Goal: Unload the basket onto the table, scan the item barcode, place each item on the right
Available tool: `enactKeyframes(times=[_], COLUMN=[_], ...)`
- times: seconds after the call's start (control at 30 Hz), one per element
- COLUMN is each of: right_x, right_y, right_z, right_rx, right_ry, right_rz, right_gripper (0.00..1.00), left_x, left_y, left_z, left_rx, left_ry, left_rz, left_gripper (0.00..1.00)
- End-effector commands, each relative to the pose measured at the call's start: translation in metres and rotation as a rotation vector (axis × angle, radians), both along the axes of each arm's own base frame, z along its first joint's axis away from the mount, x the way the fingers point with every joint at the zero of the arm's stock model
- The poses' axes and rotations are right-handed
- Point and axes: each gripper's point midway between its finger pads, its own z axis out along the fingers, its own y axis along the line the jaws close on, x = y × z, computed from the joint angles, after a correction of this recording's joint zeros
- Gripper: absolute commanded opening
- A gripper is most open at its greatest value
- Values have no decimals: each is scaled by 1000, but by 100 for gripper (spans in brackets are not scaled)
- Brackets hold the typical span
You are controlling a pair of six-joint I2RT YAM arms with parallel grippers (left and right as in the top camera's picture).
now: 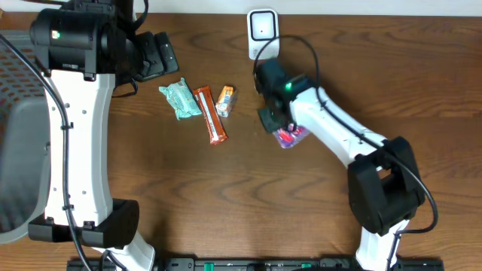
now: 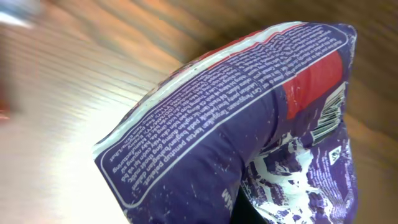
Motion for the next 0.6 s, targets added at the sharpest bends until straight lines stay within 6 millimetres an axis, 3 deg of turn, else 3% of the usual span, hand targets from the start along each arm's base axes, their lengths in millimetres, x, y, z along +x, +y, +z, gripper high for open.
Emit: enactKeyframes(times=[0.0,0.37,0.57], right_x=[-6,-16,-24], right_y=[40,44,71], right_z=[19,21,48], right_rx=[285,342,511], right_ry=[109,168,218], right_rz=[31,36,106], right_gripper=[1,1,1], left_x=[-16,-16,-16], left_y=[4,4,4], left_z=[-8,-8,-8], left_rx=[16,16,16], left_ry=[79,79,79], left_rz=[5,5,5], left_gripper=[98,98,98])
